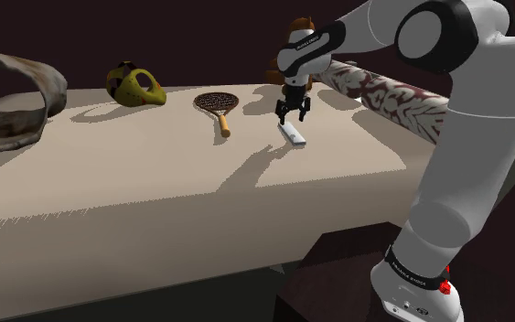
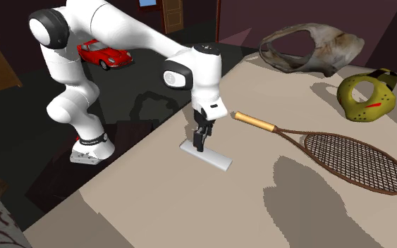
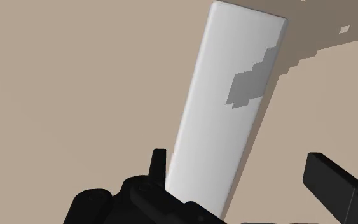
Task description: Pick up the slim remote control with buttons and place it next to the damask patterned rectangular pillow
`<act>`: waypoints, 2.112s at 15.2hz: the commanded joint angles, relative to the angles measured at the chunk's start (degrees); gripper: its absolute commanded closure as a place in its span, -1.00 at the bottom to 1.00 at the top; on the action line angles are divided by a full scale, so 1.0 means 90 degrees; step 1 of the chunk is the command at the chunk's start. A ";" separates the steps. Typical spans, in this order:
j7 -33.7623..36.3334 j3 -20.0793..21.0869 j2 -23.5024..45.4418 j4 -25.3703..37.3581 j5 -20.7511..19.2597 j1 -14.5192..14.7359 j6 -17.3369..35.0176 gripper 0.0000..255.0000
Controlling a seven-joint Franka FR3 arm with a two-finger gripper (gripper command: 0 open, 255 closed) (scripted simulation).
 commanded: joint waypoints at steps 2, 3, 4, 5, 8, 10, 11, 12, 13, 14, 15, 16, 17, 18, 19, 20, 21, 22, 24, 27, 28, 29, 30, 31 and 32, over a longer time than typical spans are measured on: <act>-0.0033 -0.0038 0.0328 0.0198 0.0066 -0.0074 0.0094 -1.00; -0.0039 -0.0036 0.0358 0.0150 0.0075 -0.0076 0.0171 -1.00; -0.0045 -0.0034 0.0389 0.0103 0.0085 -0.0079 0.0248 -1.00; -0.0052 -0.0031 0.0422 0.0058 0.0094 -0.0082 0.0324 -1.00; -0.0077 -0.0022 0.0547 -0.0092 0.0132 -0.0093 0.0596 -1.00; -0.0077 -0.0022 0.0546 -0.0092 0.0132 -0.0093 0.0596 -1.00; -0.0077 -0.0022 0.0546 -0.0092 0.0132 -0.0093 0.0596 -1.00; -0.0077 -0.0022 0.0547 -0.0092 0.0132 -0.0093 0.0596 -1.00; -0.0077 -0.0022 0.0547 -0.0092 0.0132 -0.0093 0.0596 -1.00; -0.0077 -0.0022 0.0547 -0.0092 0.0132 -0.0093 0.0596 -1.00; -0.0077 -0.0022 0.0547 -0.0092 0.0132 -0.0093 0.0596 -1.00; -0.0077 -0.0022 0.0546 -0.0091 0.0132 -0.0093 0.0595 -1.00; -0.0077 -0.0022 0.0546 -0.0091 0.0132 -0.0093 0.0595 1.00; -0.0077 -0.0022 0.0546 -0.0091 0.0132 -0.0093 0.0595 1.00; -0.0077 -0.0022 0.0546 -0.0091 0.0132 -0.0093 0.0594 1.00; -0.0077 -0.0022 0.0546 -0.0091 0.0132 -0.0093 0.0594 1.00; -0.0077 -0.0022 0.0547 -0.0090 0.0132 -0.0093 0.0594 1.00; -0.0077 -0.0022 0.0547 -0.0090 0.0132 -0.0093 0.0594 1.00; -0.0077 -0.0022 0.0547 -0.0090 0.0132 -0.0093 0.0594 1.00; -0.0071 -0.0026 0.0510 -0.0052 0.0121 -0.0090 0.0520 1.00; -0.0065 -0.0029 0.0475 -0.0010 0.0111 -0.0087 0.0444 1.00; -0.0059 -0.0031 0.0443 0.0036 0.0101 -0.0085 0.0367 1.00; -0.0054 -0.0034 0.0411 0.0081 0.0091 -0.0083 0.0291 1.00; -0.0049 -0.0037 0.0380 0.0128 0.0082 -0.0081 0.0214 1.00; -0.0044 -0.0039 0.0351 0.0177 0.0073 -0.0079 0.0136 1.00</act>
